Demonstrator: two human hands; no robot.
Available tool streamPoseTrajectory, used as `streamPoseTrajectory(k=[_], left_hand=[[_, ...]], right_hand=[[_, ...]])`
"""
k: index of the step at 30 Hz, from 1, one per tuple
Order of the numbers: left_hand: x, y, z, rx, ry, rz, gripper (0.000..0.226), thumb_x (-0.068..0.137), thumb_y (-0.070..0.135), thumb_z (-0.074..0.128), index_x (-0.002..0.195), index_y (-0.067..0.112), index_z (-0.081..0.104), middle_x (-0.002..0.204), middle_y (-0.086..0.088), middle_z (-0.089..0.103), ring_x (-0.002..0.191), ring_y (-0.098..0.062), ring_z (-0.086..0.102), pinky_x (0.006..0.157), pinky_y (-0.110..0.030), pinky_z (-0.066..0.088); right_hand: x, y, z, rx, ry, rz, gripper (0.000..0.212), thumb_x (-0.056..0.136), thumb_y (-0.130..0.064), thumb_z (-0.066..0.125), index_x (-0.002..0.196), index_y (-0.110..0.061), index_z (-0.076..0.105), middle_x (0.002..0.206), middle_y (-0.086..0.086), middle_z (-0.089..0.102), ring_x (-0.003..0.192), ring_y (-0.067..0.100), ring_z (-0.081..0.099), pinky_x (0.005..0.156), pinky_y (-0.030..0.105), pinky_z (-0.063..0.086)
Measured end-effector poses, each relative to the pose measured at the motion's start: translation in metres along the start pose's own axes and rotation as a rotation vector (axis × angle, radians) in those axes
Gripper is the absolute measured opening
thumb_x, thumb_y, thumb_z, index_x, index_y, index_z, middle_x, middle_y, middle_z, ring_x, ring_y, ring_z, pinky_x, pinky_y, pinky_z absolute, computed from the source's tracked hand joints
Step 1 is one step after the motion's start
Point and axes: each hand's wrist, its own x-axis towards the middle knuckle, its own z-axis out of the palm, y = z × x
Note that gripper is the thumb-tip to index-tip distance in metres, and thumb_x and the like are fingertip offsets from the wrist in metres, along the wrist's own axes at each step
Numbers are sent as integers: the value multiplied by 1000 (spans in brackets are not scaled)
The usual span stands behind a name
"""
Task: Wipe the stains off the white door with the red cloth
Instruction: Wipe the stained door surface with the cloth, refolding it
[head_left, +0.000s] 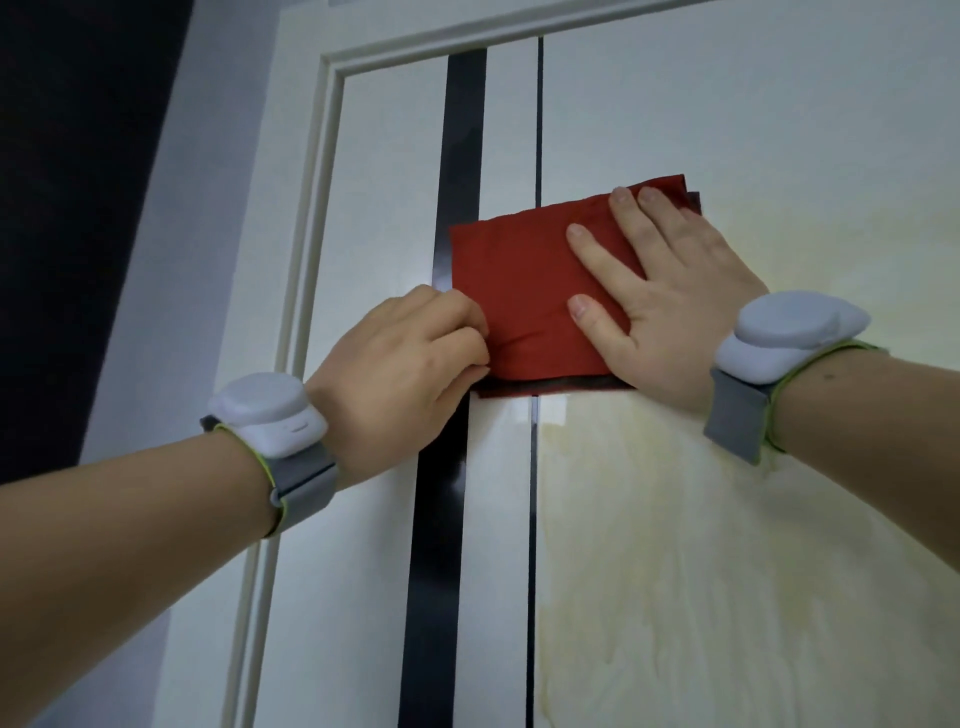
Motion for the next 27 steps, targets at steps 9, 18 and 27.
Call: streamPoseTrajectory(k=[9,18,27], left_hand=[[12,13,-8,18,-32,-39,33,101,33,47,96,12,72,99,-5,69,87,-32,62,76,-46,51],[107,35,-17,203,-173,-668,26,101,45,48,87,24,49,79,1,46,83,-29,53,71,-35,39],[102,33,29,7,99,-426,22,87,8,44,104,10,57,103,-9,54,92,-31,50,66,-41,36]], right_hand=[[-11,-2,2,-9,51,-14,66,98,-56,28,154,-24,40,163,18,31,150,38,28,123,50,20],[5,-5,-7,9,118,4,49,94,-51,41,133,-29,61,140,12,55,127,38,47,94,48,36],[13,-4,7,-104,302,1,26,96,-30,45,112,-20,63,117,9,62,102,36,55,79,44,27]])
